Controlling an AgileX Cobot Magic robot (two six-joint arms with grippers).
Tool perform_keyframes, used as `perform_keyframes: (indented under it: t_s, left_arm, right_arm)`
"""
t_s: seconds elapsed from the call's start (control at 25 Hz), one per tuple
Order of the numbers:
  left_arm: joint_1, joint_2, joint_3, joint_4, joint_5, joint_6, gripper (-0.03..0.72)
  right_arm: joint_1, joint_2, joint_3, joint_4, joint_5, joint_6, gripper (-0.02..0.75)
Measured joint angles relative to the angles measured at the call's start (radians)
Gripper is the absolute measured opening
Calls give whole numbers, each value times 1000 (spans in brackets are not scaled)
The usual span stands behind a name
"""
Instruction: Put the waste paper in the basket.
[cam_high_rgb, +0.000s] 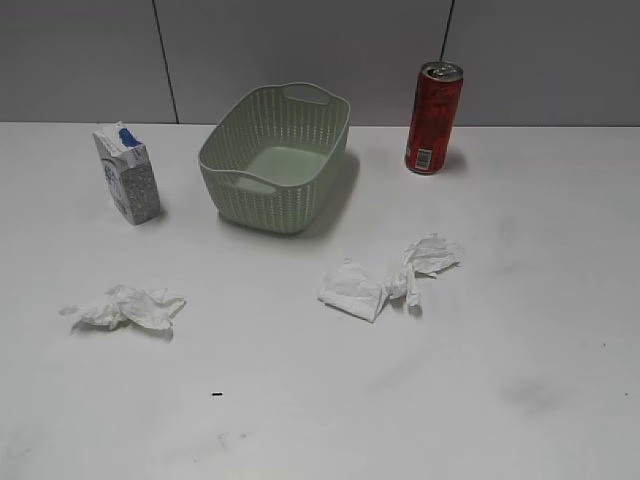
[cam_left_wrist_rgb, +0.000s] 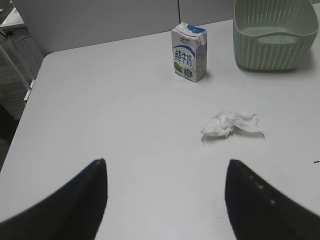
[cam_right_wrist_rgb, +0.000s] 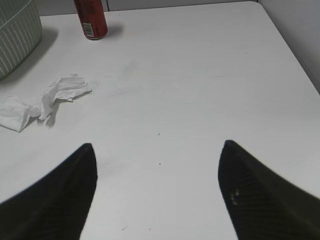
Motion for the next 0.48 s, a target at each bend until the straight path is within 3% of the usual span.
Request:
perform_keyframes:
  t_s: [0.48]
  left_arm:
    - [0, 0, 0, 0, 0, 0, 505]
  right_arm:
    - [0, 0, 0, 0, 0, 0, 571]
